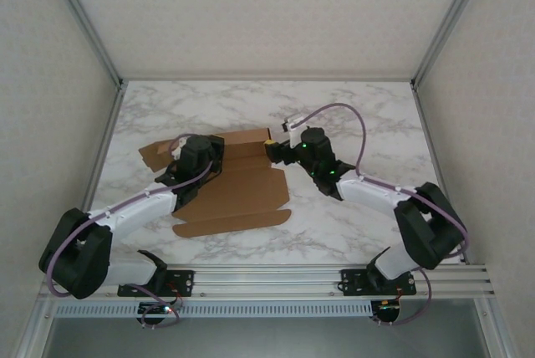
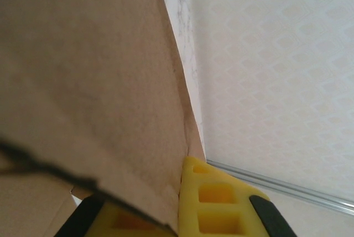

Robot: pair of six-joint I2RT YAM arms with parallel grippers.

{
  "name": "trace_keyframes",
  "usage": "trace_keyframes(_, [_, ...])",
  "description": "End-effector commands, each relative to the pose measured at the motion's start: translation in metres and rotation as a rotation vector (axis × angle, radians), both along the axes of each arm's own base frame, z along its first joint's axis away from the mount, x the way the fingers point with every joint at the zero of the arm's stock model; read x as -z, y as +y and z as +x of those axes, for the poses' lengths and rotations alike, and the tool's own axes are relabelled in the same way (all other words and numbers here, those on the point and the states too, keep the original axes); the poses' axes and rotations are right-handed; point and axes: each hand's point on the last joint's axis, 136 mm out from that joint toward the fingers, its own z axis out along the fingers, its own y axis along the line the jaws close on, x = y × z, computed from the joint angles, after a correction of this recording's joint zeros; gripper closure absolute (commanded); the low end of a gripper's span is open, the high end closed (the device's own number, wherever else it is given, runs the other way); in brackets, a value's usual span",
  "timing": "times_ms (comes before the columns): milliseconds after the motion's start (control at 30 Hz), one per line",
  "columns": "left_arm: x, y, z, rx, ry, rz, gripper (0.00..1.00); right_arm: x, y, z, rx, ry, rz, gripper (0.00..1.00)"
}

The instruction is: Fold the paper box

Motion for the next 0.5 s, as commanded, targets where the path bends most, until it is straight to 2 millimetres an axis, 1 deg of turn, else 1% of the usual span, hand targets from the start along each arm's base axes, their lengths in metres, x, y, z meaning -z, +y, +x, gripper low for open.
trace_keyframes(0, [0.051, -0.010, -0.021, 0.093, 0.171, 0.088, 1.00, -0.025, -0.010, 0.002, 0.037, 0.071, 0.127, 0.19])
trace_keyframes(133, [0.055, -0.012, -0.020, 0.110, 0.173, 0.112, 1.00, -0.019, -0.017, 0.014, 0.135, 0.226, 0.035, 0.30])
trace_keyframes(267, [0.058, -0.009, -0.021, 0.111, 0.174, 0.134, 1.00, -0.014, -0.010, 0.021, 0.155, 0.324, 0.059, 0.36])
trace_keyframes(367, [0.060, -0.007, -0.023, 0.112, 0.174, 0.147, 1.00, -0.009, 0.006, 0.019, 0.112, 0.448, 0.099, 0.34])
trace_keyframes(467, [0.063, -0.007, -0.024, 0.121, 0.177, 0.156, 1.00, 0.000, 0.023, 0.014, 0.041, 0.524, 0.119, 0.32])
